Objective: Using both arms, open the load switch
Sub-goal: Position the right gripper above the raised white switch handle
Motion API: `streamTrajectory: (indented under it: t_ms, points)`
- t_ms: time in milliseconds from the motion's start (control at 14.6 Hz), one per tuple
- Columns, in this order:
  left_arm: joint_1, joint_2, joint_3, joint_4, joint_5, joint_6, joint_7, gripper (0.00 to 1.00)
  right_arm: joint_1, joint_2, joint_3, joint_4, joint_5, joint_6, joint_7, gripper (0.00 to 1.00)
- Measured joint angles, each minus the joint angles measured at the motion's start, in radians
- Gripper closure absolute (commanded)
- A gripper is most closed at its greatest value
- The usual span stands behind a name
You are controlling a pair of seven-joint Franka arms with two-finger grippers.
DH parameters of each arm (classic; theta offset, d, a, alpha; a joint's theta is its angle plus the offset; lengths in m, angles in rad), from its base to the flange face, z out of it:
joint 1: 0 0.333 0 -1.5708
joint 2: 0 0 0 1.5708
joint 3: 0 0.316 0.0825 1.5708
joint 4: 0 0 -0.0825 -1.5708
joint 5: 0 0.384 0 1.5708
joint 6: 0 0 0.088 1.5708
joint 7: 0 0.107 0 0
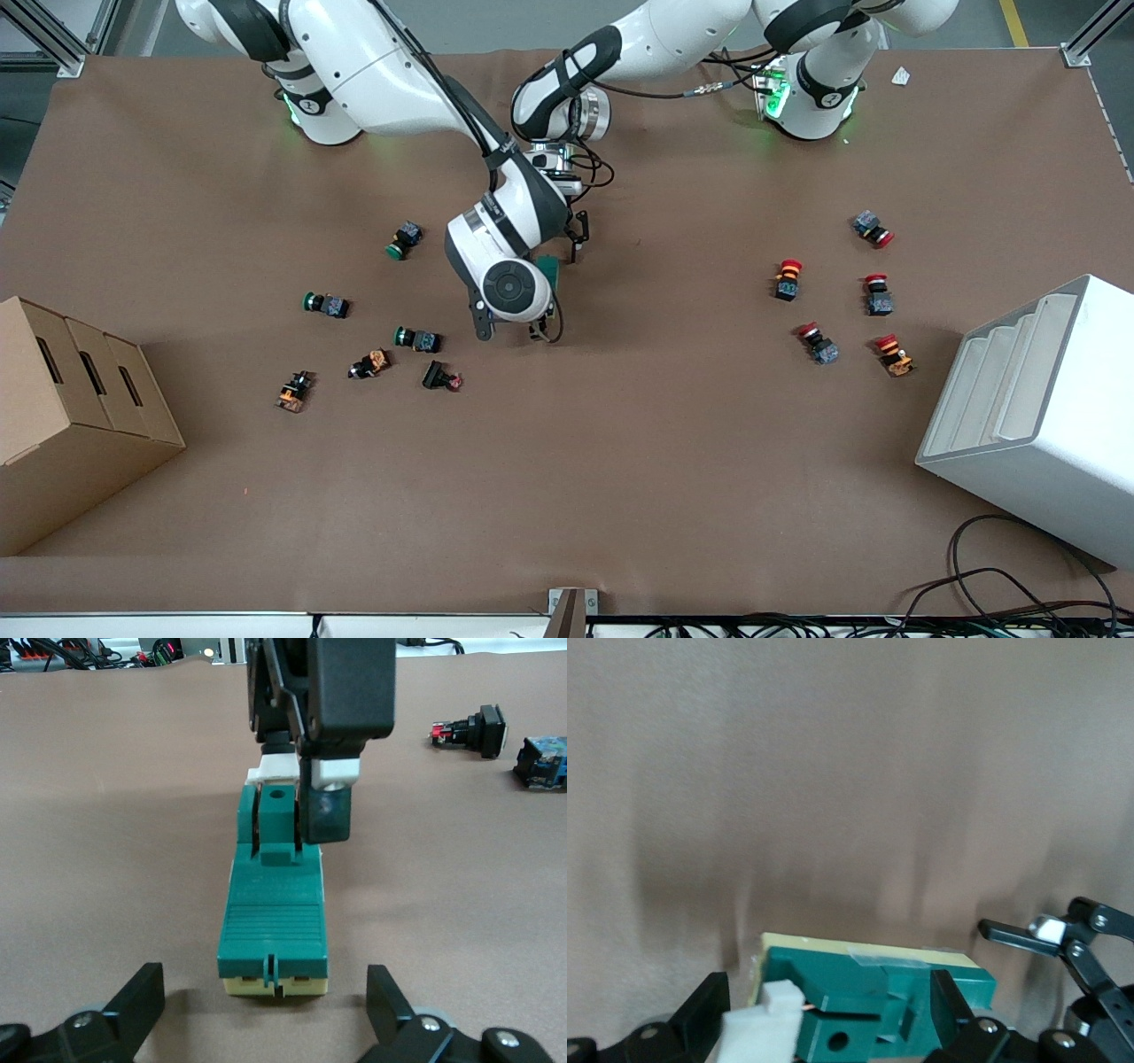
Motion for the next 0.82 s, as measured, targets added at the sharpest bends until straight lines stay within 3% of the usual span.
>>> streamTrajectory:
  t_ms: [820]
  points:
    - [-0.001,0.0,0.001,0.0,0.002,0.0,0.0,0.0,0.001,-0.01,-0.007,0.109,0.007,-0.276,0.003,0.0]
